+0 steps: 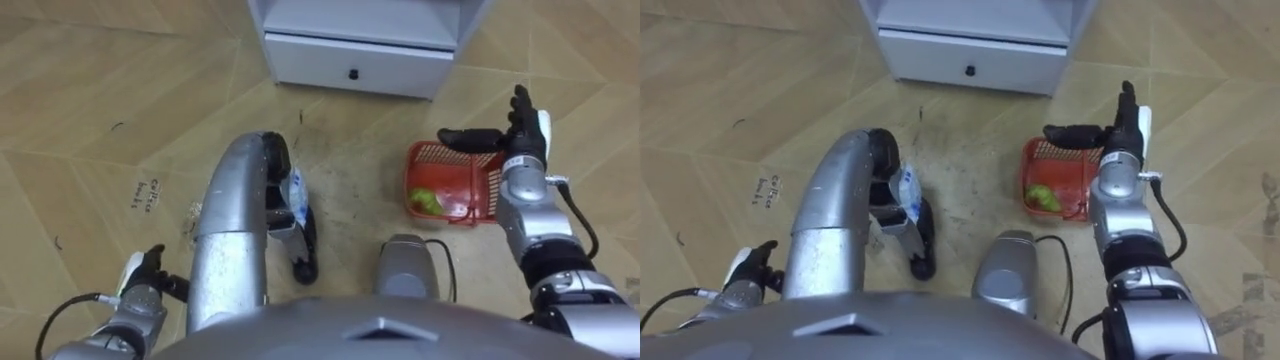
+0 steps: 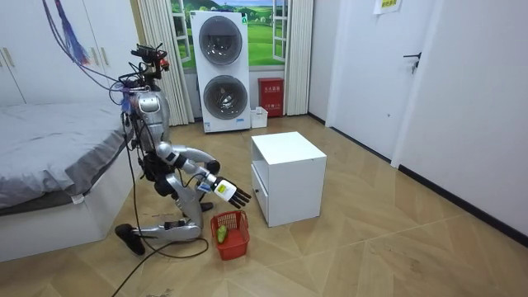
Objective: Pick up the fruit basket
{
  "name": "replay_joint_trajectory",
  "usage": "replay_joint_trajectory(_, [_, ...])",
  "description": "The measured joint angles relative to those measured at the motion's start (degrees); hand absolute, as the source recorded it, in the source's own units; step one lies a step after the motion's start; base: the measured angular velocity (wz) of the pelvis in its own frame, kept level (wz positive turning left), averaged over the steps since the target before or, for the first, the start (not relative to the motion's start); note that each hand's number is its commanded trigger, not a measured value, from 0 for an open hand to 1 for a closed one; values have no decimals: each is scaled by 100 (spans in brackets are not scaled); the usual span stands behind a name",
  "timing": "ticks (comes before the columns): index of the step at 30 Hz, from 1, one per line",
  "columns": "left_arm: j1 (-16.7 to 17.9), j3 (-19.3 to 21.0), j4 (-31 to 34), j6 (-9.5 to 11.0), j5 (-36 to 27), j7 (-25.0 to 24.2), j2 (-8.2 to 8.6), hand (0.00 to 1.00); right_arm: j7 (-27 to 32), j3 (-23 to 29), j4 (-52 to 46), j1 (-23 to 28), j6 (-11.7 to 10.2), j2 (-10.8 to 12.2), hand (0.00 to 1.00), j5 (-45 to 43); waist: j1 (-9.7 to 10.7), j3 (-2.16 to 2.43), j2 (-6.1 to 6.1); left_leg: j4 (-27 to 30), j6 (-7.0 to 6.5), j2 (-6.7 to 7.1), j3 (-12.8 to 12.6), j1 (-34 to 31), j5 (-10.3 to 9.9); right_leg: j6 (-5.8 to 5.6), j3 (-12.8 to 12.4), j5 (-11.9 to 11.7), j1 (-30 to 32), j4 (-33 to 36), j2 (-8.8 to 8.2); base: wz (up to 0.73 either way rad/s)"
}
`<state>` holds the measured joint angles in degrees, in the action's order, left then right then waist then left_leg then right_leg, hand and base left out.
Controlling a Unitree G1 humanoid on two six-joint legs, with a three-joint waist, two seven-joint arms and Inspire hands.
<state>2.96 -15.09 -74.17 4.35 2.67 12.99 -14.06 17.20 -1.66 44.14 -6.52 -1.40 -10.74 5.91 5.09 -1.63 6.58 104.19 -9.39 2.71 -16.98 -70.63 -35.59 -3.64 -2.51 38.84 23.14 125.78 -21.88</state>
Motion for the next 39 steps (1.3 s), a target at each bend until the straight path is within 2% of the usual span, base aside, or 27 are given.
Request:
replay_joint_trajectory(2, [120,-92,5,-1,-17,0,9,0,59,0,0,1,-3,-26,0,0,24,6,3,125,109,6,5,-74,-27,34,-79,96,-1,175,-1,-8])
replay_joint_trajectory(3, [142,-92,6,-3,-43,0,36,0,61,2,1,-4,-5,-56,0,0,52,-5,-23,172,150,3,26,-106,-44,58,-99,94,30,247,34,-15])
replay_joint_trajectory(4, [183,-93,7,-10,-88,-1,144,0,65,4,4,-9,-5,-120,0,1,52,7,-114,166,235,-2,91,-195,-13,69,-153,98,142,285,102,-17])
replay_joint_trajectory(6, [234,-95,3,-4,-88,-15,185,0,75,-57,8,48,-5,-118,0,4,98,19,-128,102,337,9,121,-207,38,67,-233,103,238,324,122,-14])
replay_joint_trajectory(12, [173,-98,46,1,-86,-86,184,0,76,-106,10,83,-4,-134,0,13,108,22,-124,55,509,-4,242,-222,55,65,-336,106,346,360,250,-10])
replay_joint_trajectory(15, [81,-98,50,38,-83,-126,184,0,42,-152,47,92,-6,-134,0,2,104,17,-176,44,608,5,317,-262,58,56,-379,112,419,393,313,-8])
replay_joint_trajectory(19, [3,-271,48,84,-92,-131,181,0,6,-168,58,94,-3,-131,0,58,99,26,-309,25,647,-1,312,-388,79,36,-404,122,578,447,311,0])
replay_joint_trajectory(20, [-22,-324,42,89,-92,-131,177,0,-29,-189,71,91,-3,-123,0,60,87,1,-339,16,655,-1,307,-399,83,35,-415,122,603,453,308,0])
replay_joint_trajectory(28, [-24,-334,3,79,-101,-252,179,0,-185,-283,241,57,-2,-75,0,63,76,-14,-338,-58,755,-5,326,-535,134,33,-513,123,809,488,355,-2])
replay_joint_trajectory(32, [-77,-332,4,69,-126,-282,185,0,-188,-369,375,-23,-2,-92,0,55,70,-9,-348,-63,826,-14,382,-633,171,11,-451,133,880,514,407,4])
replay_joint_trajectory(37, [-95,-332,20,43,-454,-363,192,0,-234,-373,733,-103,18,-140,0,67,-84,-12,-415,-58,833,-14,403,-673,176,11,-381,133,879,515,413,5])
replay_joint_trajectory(39, [-90,-332,48,4,-587,-364,201,0,-256,-377,754,-161,23,-174,0,82,-171,-8,-503,-48,833,-14,413,-690,176,11,-376,133,884,514,422,0])
